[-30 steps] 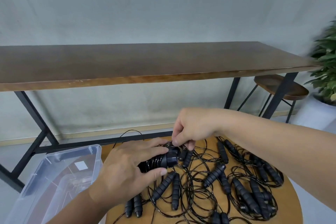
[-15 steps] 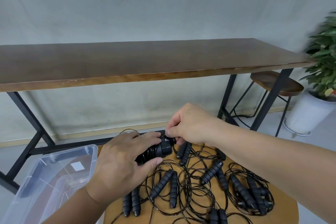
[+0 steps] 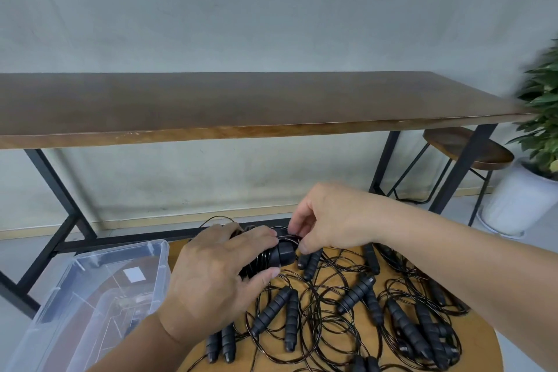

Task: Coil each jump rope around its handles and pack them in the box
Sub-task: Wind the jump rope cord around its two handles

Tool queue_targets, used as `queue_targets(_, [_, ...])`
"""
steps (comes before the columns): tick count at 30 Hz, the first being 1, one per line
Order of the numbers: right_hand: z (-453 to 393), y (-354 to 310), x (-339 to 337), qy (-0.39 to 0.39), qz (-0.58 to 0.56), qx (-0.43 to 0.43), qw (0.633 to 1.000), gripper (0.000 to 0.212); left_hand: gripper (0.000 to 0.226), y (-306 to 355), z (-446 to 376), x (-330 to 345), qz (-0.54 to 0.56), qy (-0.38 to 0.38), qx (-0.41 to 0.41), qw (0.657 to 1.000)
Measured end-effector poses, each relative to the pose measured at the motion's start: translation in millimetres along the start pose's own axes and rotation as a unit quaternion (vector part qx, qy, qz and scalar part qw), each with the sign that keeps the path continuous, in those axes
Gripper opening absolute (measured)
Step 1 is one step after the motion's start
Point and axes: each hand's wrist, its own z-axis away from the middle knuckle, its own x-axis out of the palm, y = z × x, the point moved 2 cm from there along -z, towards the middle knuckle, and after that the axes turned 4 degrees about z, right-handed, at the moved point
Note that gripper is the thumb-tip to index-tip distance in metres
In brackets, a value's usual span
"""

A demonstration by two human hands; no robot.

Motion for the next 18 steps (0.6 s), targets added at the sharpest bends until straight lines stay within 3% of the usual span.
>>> queue_targets(7, [-4.1,3.6,4.3,-0.046,0.06,0.035,0.997,0.02,0.036,13.2,0.3,6.3,-0.025,-0.016,0.038,0.999])
queue_targets(12, [-9.4,15.3,-2.3,-0.089,-0.148,0.104,0.979,0.019,0.038,12.4,-2.6,9.0,-0.012,-0.027,0.043,0.999])
queue_targets(18, [-12.3,15.0,-1.4,-0.056,-0.33,0.145,0.931,0.015,0.039,14.3,-4.1,8.7,0.014,-0.015,0.035,0.999])
